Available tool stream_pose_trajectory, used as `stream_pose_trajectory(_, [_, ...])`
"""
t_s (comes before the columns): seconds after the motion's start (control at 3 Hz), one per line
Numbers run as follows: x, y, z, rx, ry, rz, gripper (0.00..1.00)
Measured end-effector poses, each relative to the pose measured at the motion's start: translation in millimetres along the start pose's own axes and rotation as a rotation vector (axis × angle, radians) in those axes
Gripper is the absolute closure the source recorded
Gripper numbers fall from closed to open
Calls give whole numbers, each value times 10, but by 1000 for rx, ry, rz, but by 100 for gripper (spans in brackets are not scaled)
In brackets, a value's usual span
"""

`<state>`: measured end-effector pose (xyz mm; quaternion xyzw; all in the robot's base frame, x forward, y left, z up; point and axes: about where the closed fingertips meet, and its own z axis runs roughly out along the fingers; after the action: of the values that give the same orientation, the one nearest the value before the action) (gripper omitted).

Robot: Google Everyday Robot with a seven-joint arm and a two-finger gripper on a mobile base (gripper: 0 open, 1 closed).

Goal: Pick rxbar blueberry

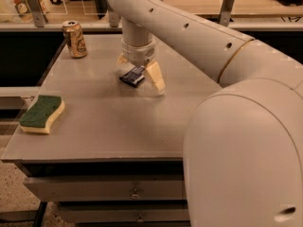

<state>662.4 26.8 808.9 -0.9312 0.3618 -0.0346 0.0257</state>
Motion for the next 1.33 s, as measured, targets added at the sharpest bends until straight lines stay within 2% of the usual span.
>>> stream_pose_trajectory(0.33, [23, -11, 57, -19, 11, 12, 16])
stream_pose_trajectory(0.67, [33, -5, 75, -32, 24, 18, 39])
stream_pose_trajectory(1.33, [40, -16, -87, -32, 24, 18, 86])
